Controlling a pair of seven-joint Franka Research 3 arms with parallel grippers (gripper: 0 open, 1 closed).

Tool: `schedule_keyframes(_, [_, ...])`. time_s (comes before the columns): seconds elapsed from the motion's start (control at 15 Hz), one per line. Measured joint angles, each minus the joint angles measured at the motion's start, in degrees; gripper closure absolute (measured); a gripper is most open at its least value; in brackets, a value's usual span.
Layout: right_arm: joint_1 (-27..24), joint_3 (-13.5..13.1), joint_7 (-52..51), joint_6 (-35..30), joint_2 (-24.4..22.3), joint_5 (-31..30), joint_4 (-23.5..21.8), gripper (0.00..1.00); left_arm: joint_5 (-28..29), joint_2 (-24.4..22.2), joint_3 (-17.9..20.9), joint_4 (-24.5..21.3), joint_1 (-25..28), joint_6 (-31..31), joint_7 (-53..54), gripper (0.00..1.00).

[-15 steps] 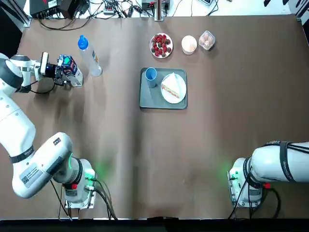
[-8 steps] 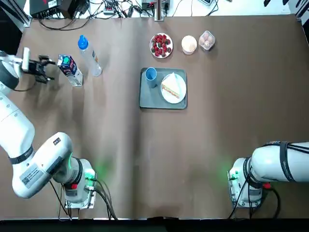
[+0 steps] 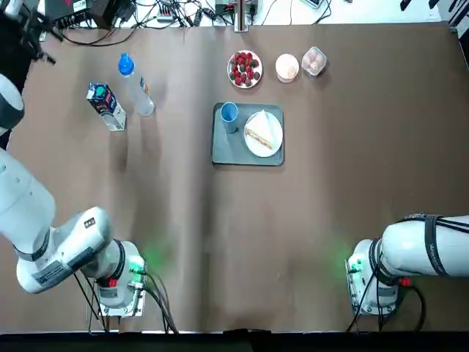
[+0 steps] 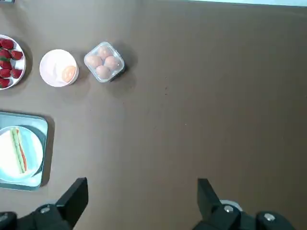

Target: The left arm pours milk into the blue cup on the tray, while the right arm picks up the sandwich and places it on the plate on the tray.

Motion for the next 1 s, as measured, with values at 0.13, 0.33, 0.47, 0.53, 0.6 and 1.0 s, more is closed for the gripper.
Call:
schedule_keyframes(0.13, [0.00,0.00,0.00,0.00,0.00,0.00,-0.04,0.00,1.19,-3.24,-0.04,-0.50,-6.44,0.02,-4.50,0.00])
schedule_keyframes(0.33, [-0.01,-0.01,0.00,0.01,0.00,0.01,-0.04,0.00,4.30,-5.22,-0.03,-1.27,-15.27,1.97,-12.06,0.00])
schedule_keyframes(0.47, [-0.30,-0.13,0.07,0.08,0.00,0.42,0.05,0.00,6.73,-5.69,-0.07,-1.81,-19.92,3.76,-20.17,0.00])
schedule_keyframes(0.53, [-0.65,-0.28,0.07,0.08,0.00,1.09,0.18,0.00,7.91,-5.76,-0.07,-1.91,-21.78,4.07,-24.47,0.00])
schedule_keyframes(0.6, [-1.01,-0.42,0.07,0.08,0.00,1.79,0.34,0.00,9.49,-5.77,-0.06,-1.92,-23.53,4.34,-29.31,0.00])
schedule_keyframes(1.0, [-1.60,-0.51,0.07,-2.89,0.00,2.48,0.67,0.00,21.69,-5.87,-0.07,-1.96,-33.56,5.07,-65.07,0.00])
